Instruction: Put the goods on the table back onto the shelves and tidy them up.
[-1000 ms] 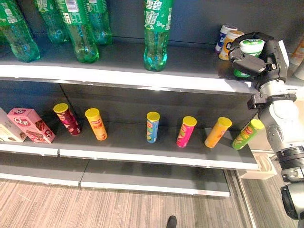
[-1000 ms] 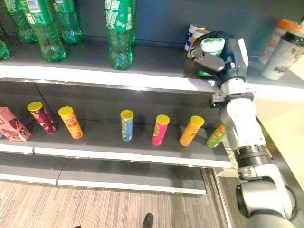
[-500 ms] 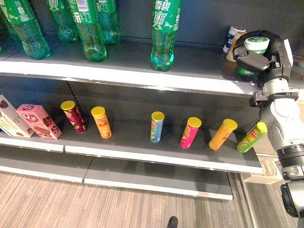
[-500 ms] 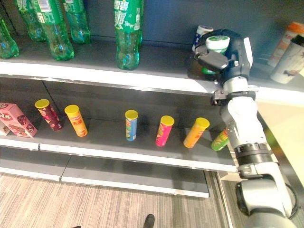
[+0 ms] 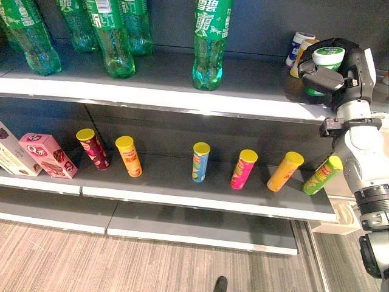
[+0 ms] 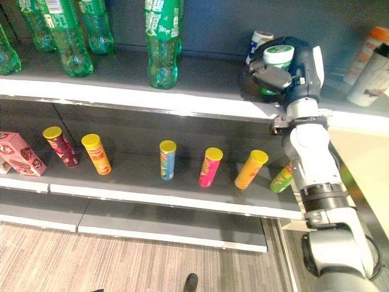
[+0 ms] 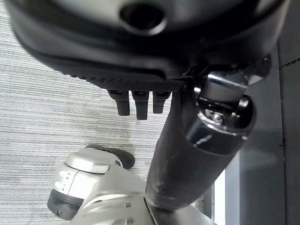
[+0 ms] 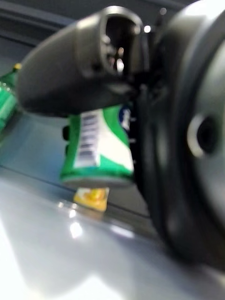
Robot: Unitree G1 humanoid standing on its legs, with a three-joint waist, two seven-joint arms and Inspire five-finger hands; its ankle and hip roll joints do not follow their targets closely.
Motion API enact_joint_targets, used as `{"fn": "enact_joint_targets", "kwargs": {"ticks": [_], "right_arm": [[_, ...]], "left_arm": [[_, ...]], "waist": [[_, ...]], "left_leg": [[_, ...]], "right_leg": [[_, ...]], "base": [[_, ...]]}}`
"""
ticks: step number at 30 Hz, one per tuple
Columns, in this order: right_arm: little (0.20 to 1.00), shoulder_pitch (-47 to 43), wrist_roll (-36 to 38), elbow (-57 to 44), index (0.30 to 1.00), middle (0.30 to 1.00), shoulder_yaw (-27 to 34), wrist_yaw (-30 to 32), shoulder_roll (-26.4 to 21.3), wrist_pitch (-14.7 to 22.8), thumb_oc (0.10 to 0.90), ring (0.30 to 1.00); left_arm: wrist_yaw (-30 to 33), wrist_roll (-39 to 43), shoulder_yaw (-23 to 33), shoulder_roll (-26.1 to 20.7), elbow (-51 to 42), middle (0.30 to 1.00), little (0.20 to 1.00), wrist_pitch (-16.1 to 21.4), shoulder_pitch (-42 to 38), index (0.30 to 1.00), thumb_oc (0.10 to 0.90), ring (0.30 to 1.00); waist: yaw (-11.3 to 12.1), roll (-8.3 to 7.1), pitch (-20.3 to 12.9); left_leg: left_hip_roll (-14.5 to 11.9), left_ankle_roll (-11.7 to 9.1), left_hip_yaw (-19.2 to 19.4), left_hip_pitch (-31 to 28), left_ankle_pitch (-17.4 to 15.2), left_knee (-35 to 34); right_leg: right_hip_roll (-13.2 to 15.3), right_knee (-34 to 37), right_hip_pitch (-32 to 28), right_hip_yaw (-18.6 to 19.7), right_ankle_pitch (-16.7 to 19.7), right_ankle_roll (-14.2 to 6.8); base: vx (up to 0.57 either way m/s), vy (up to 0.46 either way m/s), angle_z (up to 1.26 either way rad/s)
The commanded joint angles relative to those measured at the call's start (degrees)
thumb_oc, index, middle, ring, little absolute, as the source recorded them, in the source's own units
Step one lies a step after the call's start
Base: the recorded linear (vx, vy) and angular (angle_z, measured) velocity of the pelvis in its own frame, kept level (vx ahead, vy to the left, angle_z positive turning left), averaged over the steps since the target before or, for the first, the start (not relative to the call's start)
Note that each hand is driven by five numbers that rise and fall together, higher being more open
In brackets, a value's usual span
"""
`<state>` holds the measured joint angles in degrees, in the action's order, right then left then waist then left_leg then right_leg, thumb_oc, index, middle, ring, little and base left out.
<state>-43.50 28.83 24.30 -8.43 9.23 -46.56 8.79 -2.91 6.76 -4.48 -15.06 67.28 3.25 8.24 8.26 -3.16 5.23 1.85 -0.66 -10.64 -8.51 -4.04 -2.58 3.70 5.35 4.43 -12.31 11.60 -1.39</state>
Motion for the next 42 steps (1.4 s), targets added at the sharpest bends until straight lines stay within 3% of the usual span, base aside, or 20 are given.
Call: {"fn": "enact_joint_targets", "kwargs": {"ticks": [1,3,4,6,42], "right_arm": [[0.432,-6.8,-1.1,-1.5,0.432,0.432,3.6,2.7,-2.9,3.5,0.488,0.432],[0.589,-6.7,-0.9,-1.5,0.589,0.589,3.8,2.7,-2.7,3.6,0.593,0.589],[0.818,-6.8,-0.8,-1.4,0.818,0.818,3.8,2.7,-2.6,3.6,0.745,0.818],[0.9,-6.9,-0.8,-1.4,0.9,0.9,3.6,2.6,-2.5,3.6,0.8,0.9],[0.9,-6.6,-1.0,-1.4,0.9,0.9,3.3,2.7,-1.6,3.2,0.8,0.9]], "left_arm": [[0.2,0.3,-4.6,-1.0,0.1,0.9,0.9,0.0,-1.1,0.9,0.8,0.9],[0.3,0.3,-4.7,-1.0,0.1,0.9,0.9,0.0,-1.1,0.9,0.8,0.9],[0.3,0.3,-4.7,-1.0,0.0,0.9,0.9,0.0,-1.1,0.9,0.8,0.9],[0.3,0.4,-4.7,-1.1,0.0,0.9,0.9,0.0,-1.1,0.9,0.8,0.9],[0.9,0.1,-4.4,-0.9,0.0,0.9,0.9,-0.2,-1.1,0.9,0.8,0.9]], "waist": [[0.9,-0.94,-1.9],[0.9,-0.94,-1.8],[0.8,-0.94,-1.8],[0.8,-0.92,-1.8],[0.5,-1.16,-1.7]], "left_leg": [[-0.8,-1.2,3.0,3.0,2.0,-2.4],[-0.8,-1.1,3.1,3.0,2.0,-2.4],[-0.8,-1.1,3.2,2.9,1.9,-2.4],[-0.7,-1.1,3.4,2.8,1.9,-2.4],[-0.9,-1.0,4.6,2.5,1.4,-2.4]], "right_leg": [[2.3,-0.3,-5.1,1.1,-5.1,-5.9],[2.3,-0.3,-5.1,1.2,-5.0,-5.9],[2.3,-0.3,-5.1,1.2,-5.0,-5.9],[2.2,-0.3,-5.1,1.4,-5.0,-5.9],[2.2,-0.3,-5.3,2.2,-5.0,-6.0]], "base": [[0.0,0.0,0.0],[0.0,0.0,0.0],[0.0,0.0,0.0],[0.0,0.0,0.0],[0.0,0.0,0.0]]}}
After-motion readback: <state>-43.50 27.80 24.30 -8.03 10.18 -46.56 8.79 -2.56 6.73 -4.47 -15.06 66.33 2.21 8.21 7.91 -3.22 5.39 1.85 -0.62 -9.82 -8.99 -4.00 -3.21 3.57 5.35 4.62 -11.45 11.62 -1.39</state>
